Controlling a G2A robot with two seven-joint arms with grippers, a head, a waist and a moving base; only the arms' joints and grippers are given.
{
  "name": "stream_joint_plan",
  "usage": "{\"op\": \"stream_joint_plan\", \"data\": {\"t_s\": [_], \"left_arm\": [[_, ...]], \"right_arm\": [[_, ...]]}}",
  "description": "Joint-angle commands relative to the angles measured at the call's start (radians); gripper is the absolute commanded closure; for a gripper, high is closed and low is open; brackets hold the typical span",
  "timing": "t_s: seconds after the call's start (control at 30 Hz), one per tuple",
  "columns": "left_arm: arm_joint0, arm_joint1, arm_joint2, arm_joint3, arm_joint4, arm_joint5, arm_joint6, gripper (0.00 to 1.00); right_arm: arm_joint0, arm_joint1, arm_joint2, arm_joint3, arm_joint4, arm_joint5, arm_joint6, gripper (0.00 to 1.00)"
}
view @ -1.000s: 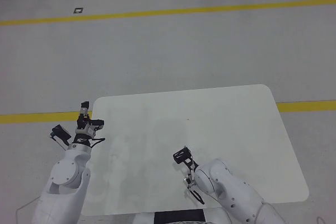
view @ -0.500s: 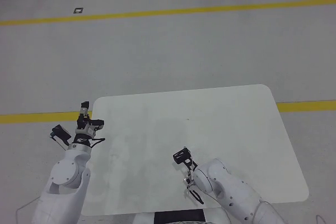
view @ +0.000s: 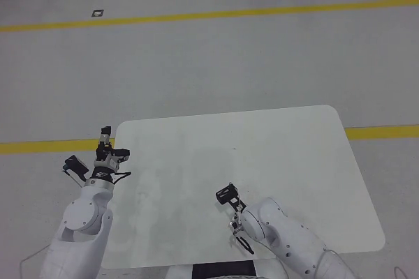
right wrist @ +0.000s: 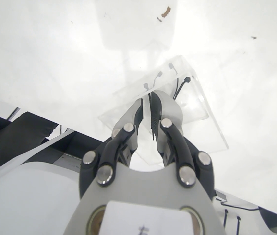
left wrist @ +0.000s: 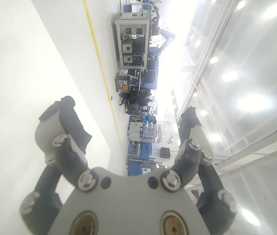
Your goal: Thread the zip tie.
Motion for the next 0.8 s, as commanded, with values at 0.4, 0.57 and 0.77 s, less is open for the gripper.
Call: {"op": "stream_joint_plan", "data": {"t_s": [0.4,0.57,0.77], "left_arm": [[0.0,0.0,0.0,0.0,0.0,0.0,0.0,0.0],[0.0,0.0,0.0,0.0,0.0,0.0,0.0,0.0],[0.0,0.0,0.0,0.0,0.0,0.0,0.0,0.0]], "right_arm": [[0.025,0.0,-0.026,0.026,-0.01,0.032,0.0,1.0],[0.016,0.005,-0.022,-0.007,-0.02,0.038,0.0,1.0],[-0.01,0.015,-0.007,-0.064,-0.028,0.028,0.0,1.0]]}}
